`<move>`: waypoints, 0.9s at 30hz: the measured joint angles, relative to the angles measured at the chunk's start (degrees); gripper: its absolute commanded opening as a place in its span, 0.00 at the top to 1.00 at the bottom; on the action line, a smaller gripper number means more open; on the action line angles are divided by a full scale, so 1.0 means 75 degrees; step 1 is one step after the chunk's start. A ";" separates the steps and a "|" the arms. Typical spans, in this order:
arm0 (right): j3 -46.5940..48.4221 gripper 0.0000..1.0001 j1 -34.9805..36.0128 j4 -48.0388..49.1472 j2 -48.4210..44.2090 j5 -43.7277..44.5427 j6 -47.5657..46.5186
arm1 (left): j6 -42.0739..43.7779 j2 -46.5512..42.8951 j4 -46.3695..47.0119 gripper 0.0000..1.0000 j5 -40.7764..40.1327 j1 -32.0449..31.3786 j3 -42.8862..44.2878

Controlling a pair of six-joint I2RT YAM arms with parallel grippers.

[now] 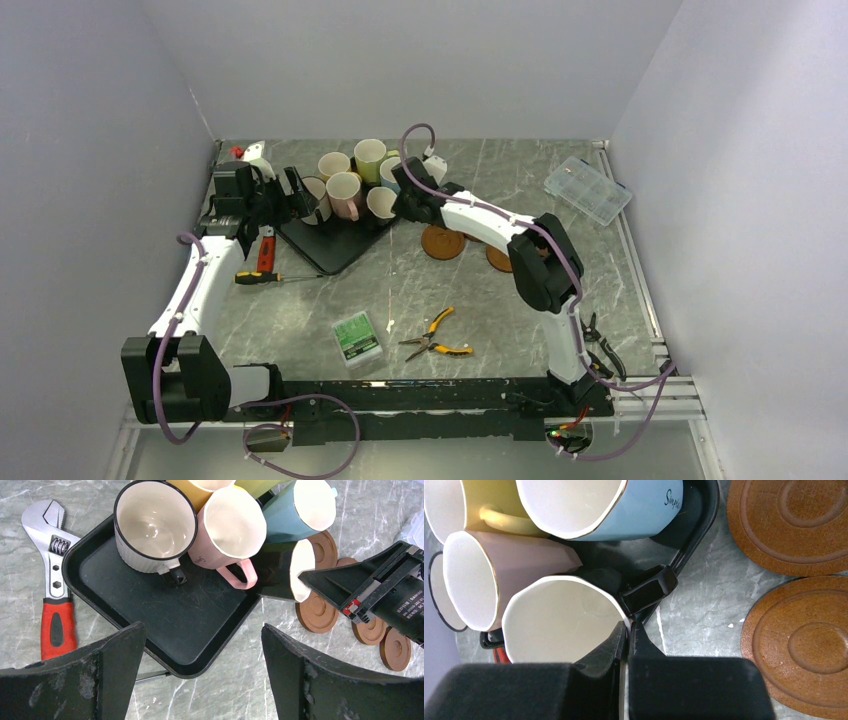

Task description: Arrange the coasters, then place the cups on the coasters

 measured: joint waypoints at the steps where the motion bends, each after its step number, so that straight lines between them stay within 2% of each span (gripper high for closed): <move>1: -0.0055 1.00 0.0006 0.0052 -0.0032 -0.0023 -0.0023 | 0.0000 0.0000 0.0000 0.09 0.0000 0.0000 0.0000; 8: -0.0382 1.00 0.0052 0.0189 -0.0379 -0.0254 -0.0565 | 0.0009 -0.0102 -0.0003 0.08 -0.0006 0.0000 0.0000; 18: -0.0723 1.00 0.0079 -0.0067 -0.1865 -0.0460 -0.2226 | 0.0009 -0.0152 0.0003 0.08 -0.0009 0.0000 0.0000; 24: -0.0813 1.00 -0.0006 -0.0973 -0.3048 -0.0192 -0.3421 | 0.0017 -0.0236 0.0012 0.08 -0.0131 -0.0003 -0.0117; 27: -0.0530 1.00 -0.0297 -0.1652 -0.3159 -0.0216 -0.3893 | 0.0047 -0.0242 0.0012 0.08 -0.0201 0.0000 -0.0128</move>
